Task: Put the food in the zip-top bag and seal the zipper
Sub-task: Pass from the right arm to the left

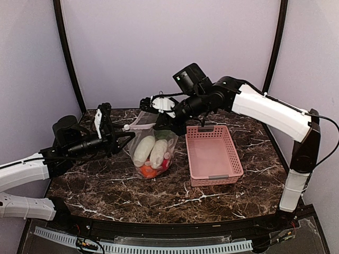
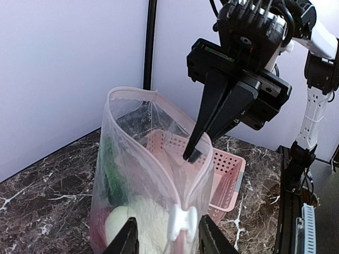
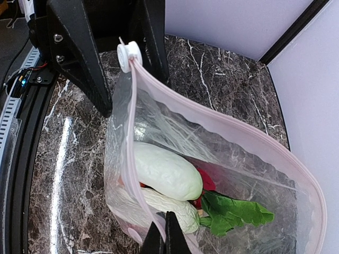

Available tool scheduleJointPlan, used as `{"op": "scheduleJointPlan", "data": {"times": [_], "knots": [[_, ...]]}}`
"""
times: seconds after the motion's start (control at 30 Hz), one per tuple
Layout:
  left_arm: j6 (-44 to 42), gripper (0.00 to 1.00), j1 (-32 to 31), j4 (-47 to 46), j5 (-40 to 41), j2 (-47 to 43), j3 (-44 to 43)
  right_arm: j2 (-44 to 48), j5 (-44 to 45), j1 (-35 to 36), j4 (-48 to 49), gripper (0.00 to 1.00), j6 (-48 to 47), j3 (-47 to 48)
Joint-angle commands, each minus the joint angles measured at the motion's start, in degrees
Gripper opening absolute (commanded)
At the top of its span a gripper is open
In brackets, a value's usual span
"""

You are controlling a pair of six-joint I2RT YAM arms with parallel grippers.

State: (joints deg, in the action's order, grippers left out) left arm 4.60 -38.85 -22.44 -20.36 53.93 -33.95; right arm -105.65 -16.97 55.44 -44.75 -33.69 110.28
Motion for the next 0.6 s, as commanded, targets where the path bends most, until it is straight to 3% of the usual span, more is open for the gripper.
{"op": "scheduleJointPlan", "data": {"times": [0.0,0.33,0.57], "knots": [[-1.07,0.36,-0.04,-2.26,-0.09,0.25,1.75,1.93,-1.05,-0.41,1.42,0.00,0.87,-0.16],[-1.59,0.24,1.28,-2.98,-0.51,0.42,1.96,2.02,-0.95,-0.57,1.60,0.00,0.90,-1.01],[-2.50,0.06,1.50,-1.92,0.30,-0.03,1.74,1.91,-0.49,-0.66,1.62,0.00,0.76,-1.13]]}}
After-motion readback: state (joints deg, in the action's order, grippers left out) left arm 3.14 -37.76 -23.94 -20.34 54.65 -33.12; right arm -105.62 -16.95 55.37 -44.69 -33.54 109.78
